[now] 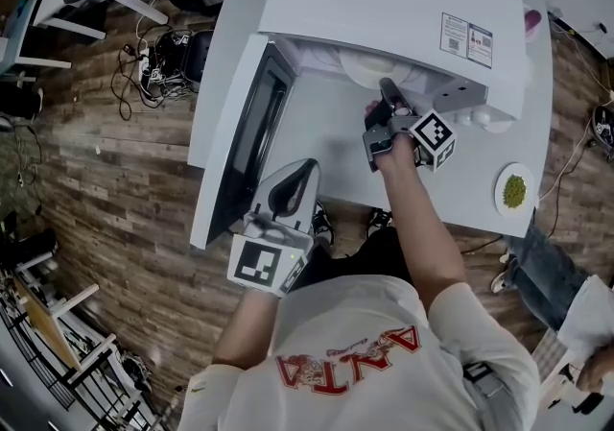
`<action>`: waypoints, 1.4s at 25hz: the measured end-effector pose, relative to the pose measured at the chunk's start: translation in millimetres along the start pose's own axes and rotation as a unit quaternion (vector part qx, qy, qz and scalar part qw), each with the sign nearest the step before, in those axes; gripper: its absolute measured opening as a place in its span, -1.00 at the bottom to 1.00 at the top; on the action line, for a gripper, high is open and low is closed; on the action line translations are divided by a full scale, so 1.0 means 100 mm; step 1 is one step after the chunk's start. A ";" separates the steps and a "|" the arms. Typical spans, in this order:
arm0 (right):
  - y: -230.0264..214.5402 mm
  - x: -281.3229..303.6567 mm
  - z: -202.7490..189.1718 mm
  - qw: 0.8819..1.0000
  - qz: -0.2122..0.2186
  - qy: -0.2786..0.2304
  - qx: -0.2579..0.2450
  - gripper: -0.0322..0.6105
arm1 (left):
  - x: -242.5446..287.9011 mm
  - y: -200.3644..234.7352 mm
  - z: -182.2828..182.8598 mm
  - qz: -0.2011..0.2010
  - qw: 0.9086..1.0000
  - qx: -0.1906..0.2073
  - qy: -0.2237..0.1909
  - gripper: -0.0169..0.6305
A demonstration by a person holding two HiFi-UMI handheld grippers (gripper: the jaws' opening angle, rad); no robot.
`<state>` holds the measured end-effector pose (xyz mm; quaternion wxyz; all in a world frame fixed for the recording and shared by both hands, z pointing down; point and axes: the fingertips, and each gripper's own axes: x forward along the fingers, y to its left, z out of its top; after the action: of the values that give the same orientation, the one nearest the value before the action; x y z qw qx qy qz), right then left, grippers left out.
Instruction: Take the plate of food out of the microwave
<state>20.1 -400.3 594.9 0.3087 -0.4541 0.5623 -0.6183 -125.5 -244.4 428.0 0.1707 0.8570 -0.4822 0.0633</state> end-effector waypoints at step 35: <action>-0.27 -2.15 -0.40 0.999 0.016 0.029 0.009 -0.84 | 0.04 -0.81 0.20 -0.122 0.992 0.037 -0.011 -0.91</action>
<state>73.0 -187.0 577.0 0.3064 -0.4243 0.5724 -0.6312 -55.6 -215.6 391.8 0.1401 0.9158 -0.3729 0.0508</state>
